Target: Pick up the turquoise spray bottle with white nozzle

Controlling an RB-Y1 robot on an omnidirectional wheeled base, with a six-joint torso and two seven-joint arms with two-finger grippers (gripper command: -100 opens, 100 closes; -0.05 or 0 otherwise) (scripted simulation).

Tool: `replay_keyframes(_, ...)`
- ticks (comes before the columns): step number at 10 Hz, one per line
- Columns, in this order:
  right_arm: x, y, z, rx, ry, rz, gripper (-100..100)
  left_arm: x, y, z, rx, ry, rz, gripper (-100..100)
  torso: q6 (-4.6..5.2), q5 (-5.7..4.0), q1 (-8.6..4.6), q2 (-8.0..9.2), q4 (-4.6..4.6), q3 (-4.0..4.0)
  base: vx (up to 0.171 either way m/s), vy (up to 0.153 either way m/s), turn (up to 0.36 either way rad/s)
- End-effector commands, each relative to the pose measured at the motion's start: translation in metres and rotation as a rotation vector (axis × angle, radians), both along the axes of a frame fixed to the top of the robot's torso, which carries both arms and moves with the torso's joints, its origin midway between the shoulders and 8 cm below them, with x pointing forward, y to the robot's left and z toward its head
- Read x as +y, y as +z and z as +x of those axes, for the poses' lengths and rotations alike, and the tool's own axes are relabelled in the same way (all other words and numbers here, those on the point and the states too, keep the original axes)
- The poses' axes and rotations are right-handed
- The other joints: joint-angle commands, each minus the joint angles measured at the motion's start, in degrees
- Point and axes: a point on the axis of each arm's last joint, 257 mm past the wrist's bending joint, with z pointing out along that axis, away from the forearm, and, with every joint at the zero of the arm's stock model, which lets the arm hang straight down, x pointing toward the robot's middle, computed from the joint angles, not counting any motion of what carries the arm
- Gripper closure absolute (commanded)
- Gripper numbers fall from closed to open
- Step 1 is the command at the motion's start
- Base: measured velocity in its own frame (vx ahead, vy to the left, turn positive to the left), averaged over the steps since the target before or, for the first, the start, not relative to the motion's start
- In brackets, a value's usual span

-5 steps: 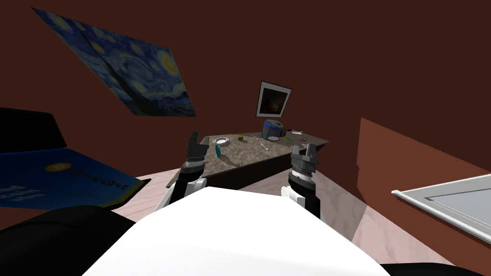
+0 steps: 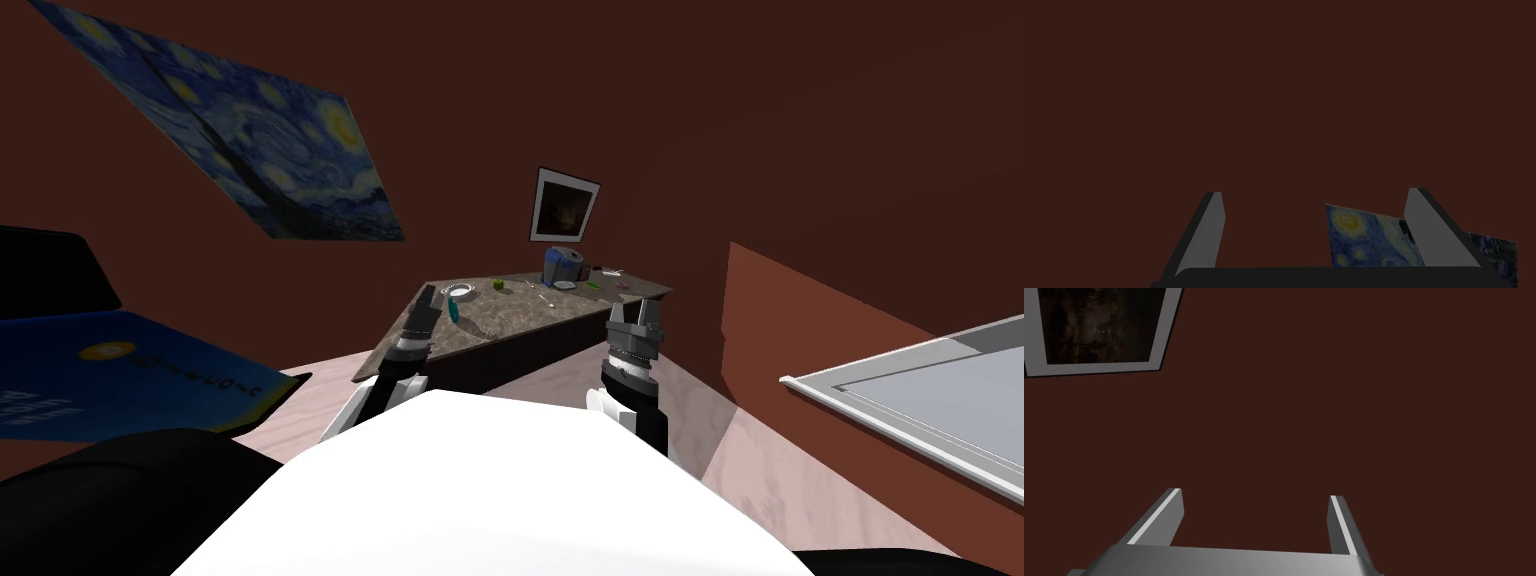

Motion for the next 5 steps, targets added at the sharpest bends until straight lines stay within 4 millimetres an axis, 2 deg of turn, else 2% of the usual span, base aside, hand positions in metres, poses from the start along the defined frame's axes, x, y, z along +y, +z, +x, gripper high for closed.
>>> replay_keyframes(1,0.000,0.000,0.000,0.000,0.000,0.000,0,0.003,-0.021,0.013,0.058,0.023,0.061,-100,0.00,0.00,0.00,0.00,0.00,0.00,-0.124,0.009,-0.088)
replay_keyframes(5,0.000,0.000,0.000,0.000,0.000,0.000,0,0.013,-0.083,0.035,0.209,0.090,0.224,-100,0.00,0.02,0.07,0.02,0.01,0.01,-0.130,-0.001,-0.096)
